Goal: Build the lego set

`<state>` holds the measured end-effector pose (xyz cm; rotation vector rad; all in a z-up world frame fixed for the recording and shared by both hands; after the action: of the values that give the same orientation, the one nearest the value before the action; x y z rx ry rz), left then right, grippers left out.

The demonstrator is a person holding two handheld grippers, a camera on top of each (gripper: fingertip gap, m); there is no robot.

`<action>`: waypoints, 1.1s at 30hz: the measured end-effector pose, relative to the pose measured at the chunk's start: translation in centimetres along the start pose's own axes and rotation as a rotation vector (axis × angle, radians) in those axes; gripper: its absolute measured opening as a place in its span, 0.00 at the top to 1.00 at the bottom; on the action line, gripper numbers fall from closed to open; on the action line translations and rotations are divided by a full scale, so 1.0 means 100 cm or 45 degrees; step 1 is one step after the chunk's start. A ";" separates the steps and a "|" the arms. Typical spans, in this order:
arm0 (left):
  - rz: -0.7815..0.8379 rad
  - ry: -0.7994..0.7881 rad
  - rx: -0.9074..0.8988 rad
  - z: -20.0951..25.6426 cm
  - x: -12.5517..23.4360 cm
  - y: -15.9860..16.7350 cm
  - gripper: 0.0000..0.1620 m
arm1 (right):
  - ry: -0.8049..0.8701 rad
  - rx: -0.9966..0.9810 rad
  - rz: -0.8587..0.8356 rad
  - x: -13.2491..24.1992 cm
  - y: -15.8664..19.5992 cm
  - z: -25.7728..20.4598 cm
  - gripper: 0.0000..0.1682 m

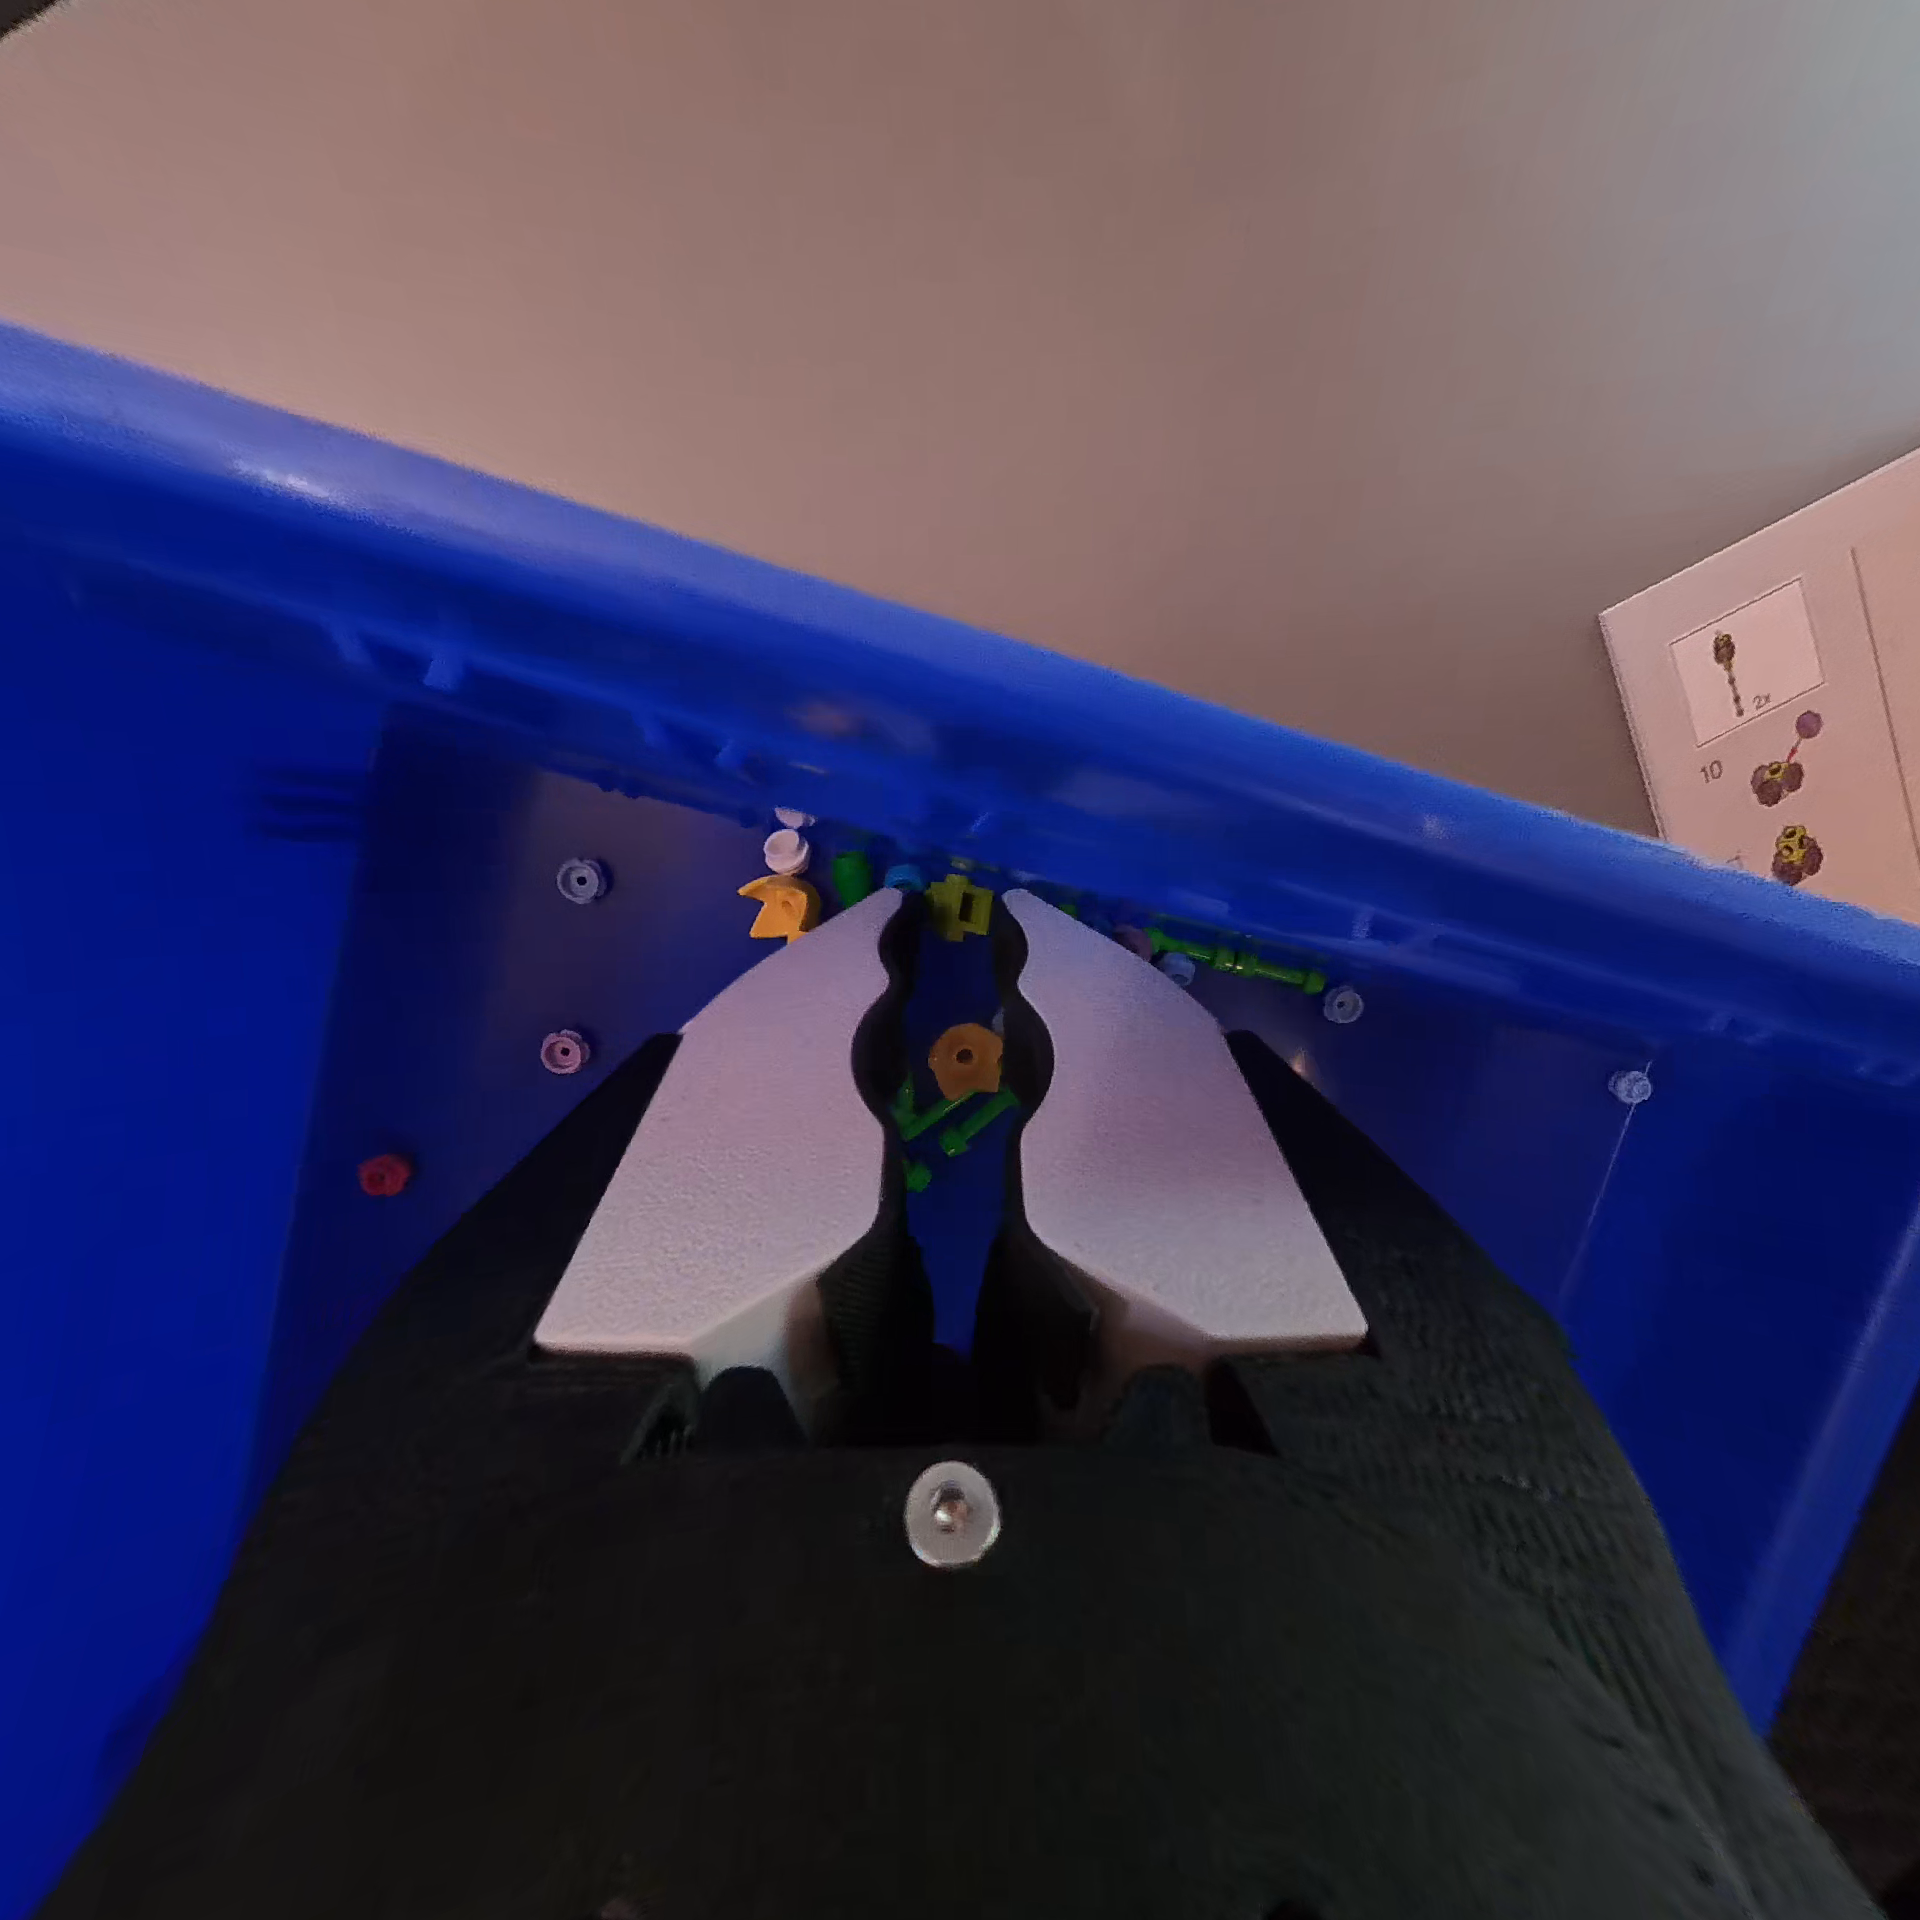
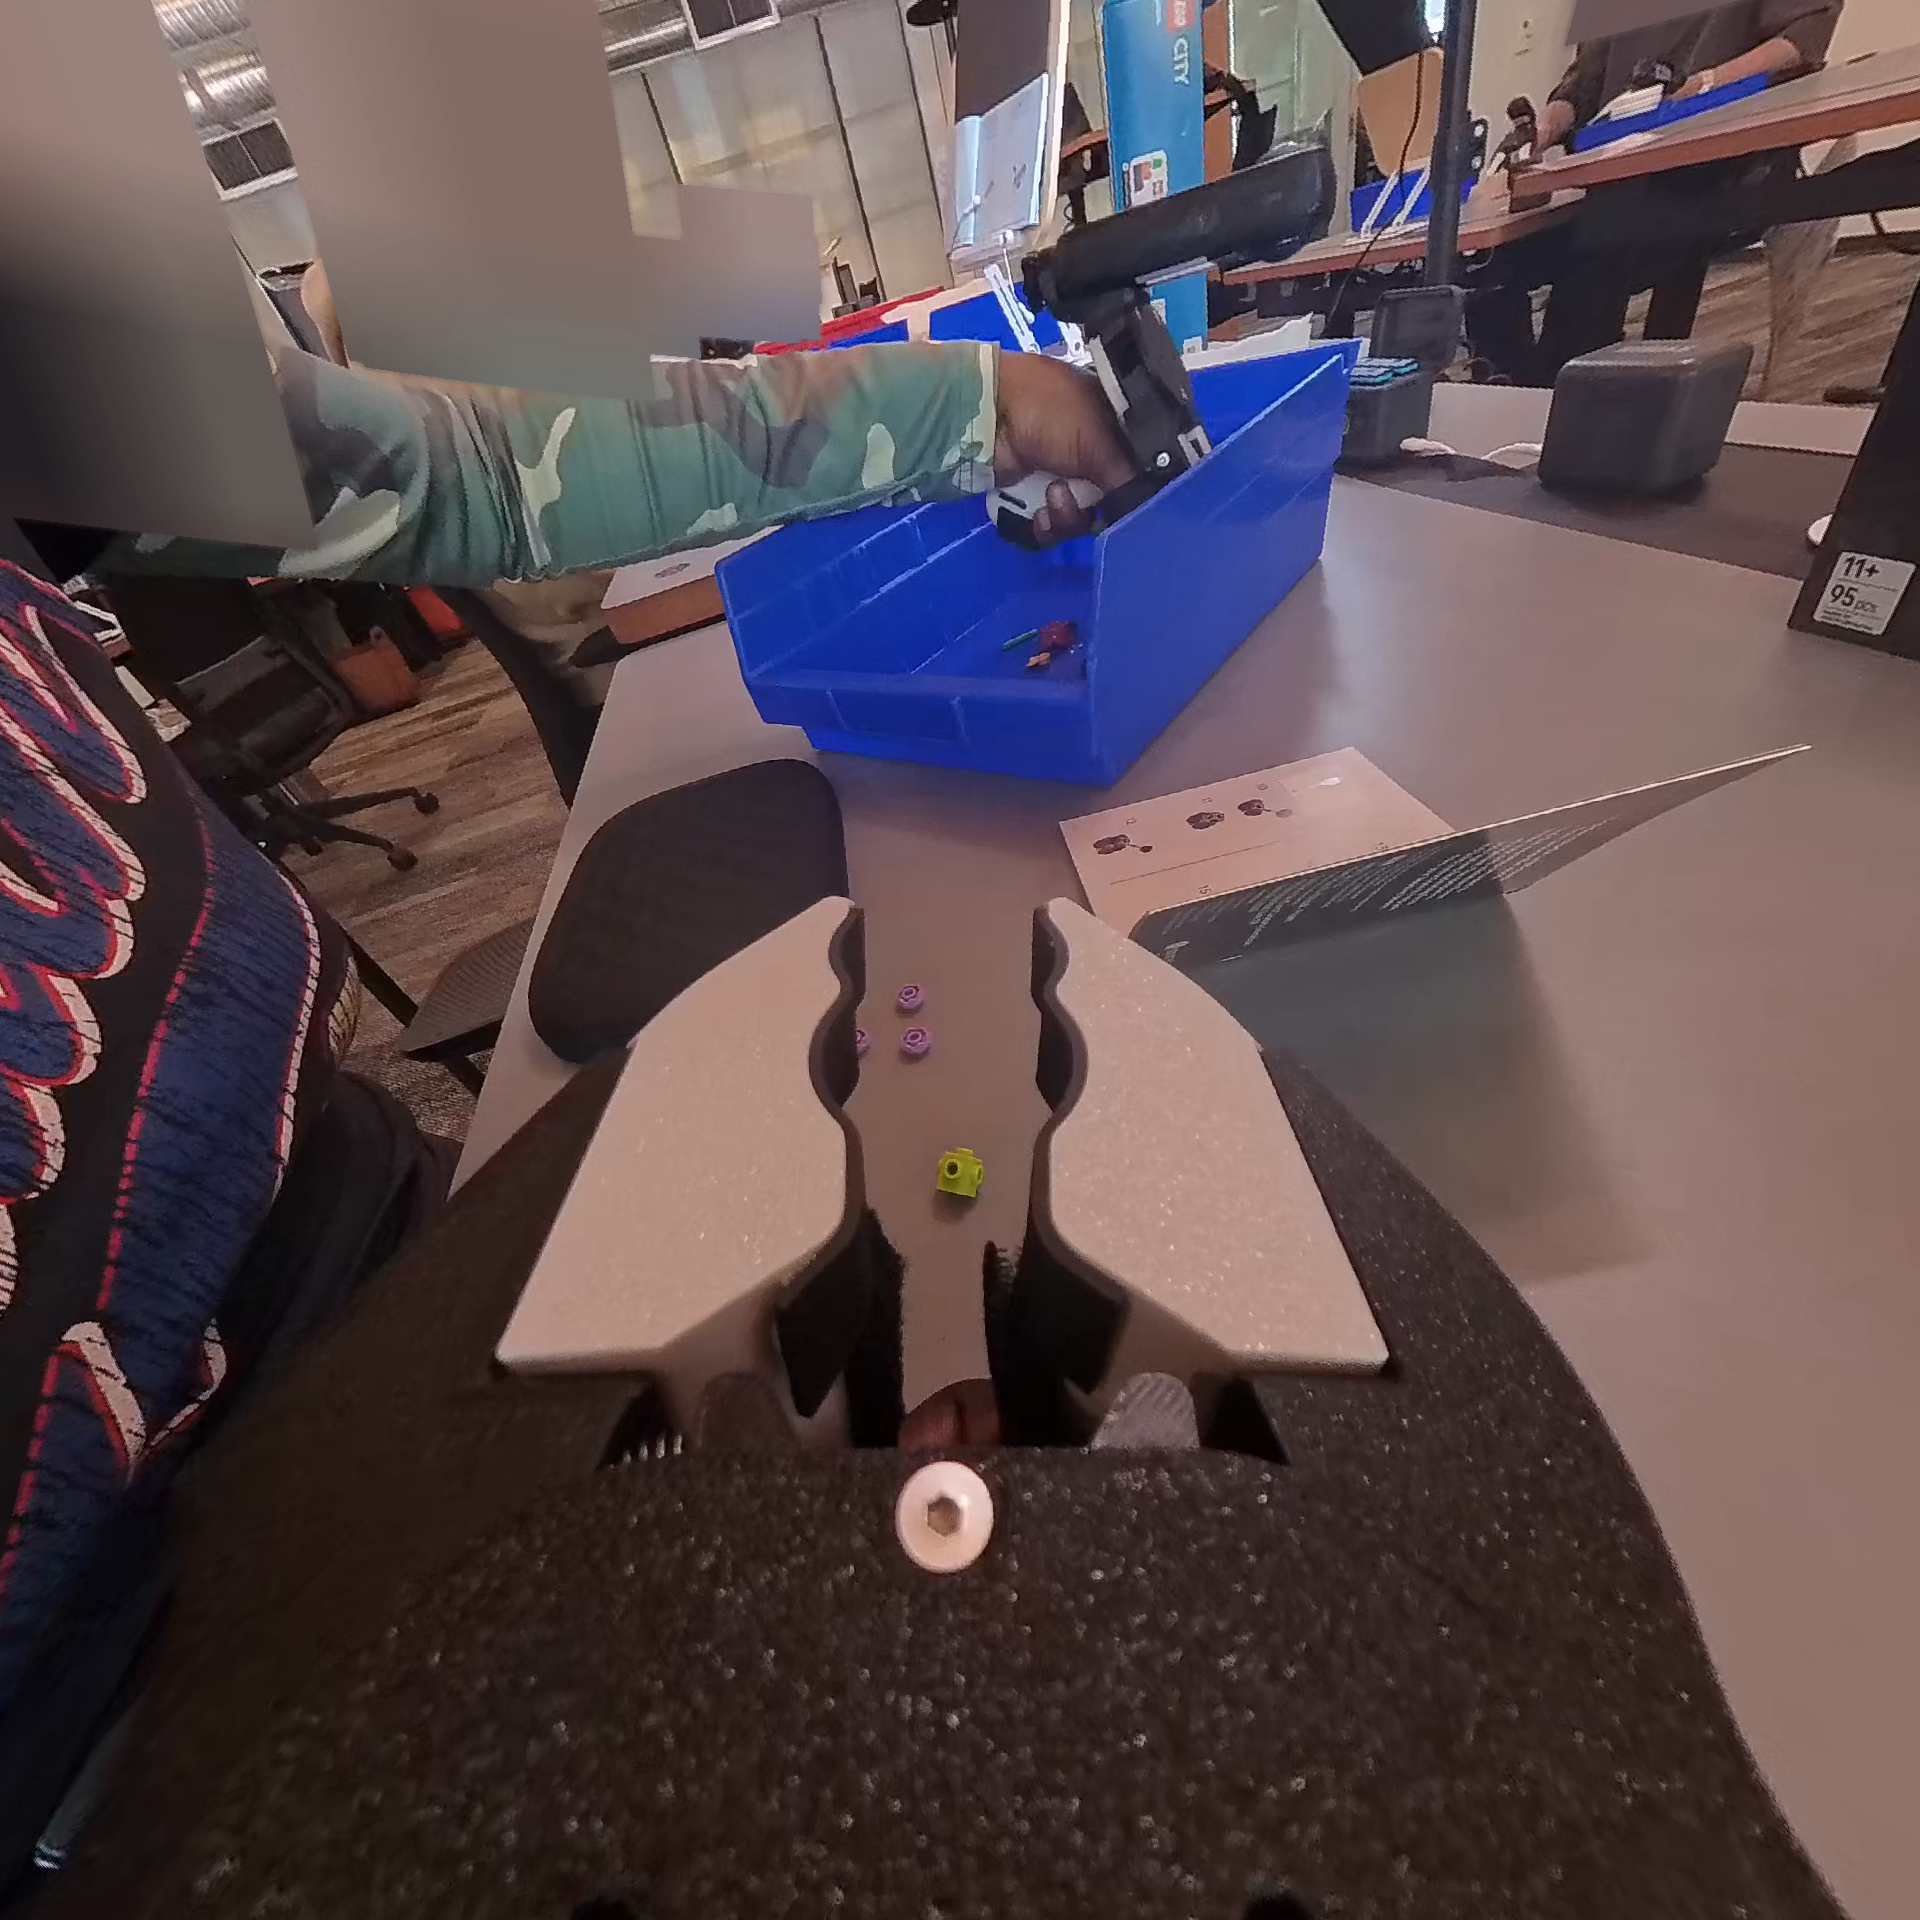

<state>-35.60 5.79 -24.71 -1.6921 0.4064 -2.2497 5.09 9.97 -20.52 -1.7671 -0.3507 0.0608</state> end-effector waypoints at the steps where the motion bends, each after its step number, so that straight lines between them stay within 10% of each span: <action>1: 0.000 0.011 0.008 0.000 0.000 0.001 0.92 | 0.001 -0.003 0.000 0.000 0.000 0.000 0.82; 9: 0.025 0.007 -0.038 0.003 0.010 0.002 0.92 | 0.010 -0.020 0.003 0.000 0.000 0.002 0.82; 14: 0.420 0.107 -0.064 0.037 0.057 -0.005 0.92 | 0.013 -0.012 0.029 0.002 -0.002 0.002 0.82; 22: 1.348 1.151 -0.011 0.213 0.123 0.018 0.93 | 0.093 0.420 0.279 0.001 -0.022 -0.022 0.88; 28: 1.291 1.831 0.312 0.299 0.078 0.045 0.92 | 0.065 0.774 0.532 -0.007 -0.063 -0.068 0.87; 33: 1.176 1.957 0.383 0.322 0.052 0.054 0.93 | 0.024 0.991 0.446 -0.020 -0.075 -0.084 0.84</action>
<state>-5.66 -2.76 -13.63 0.6013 0.8128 -2.1178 3.58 2.83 -11.70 -1.0351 0.0155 0.3786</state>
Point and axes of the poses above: each gripper's, where its closed fingertips meet, x back along the fingers, y out of its underside, z = x × y across the jaws, the point moved 6 cm from there along x, back along the fingers, and after that the axes turned 8 degrees about y, right-handed, at the moved point
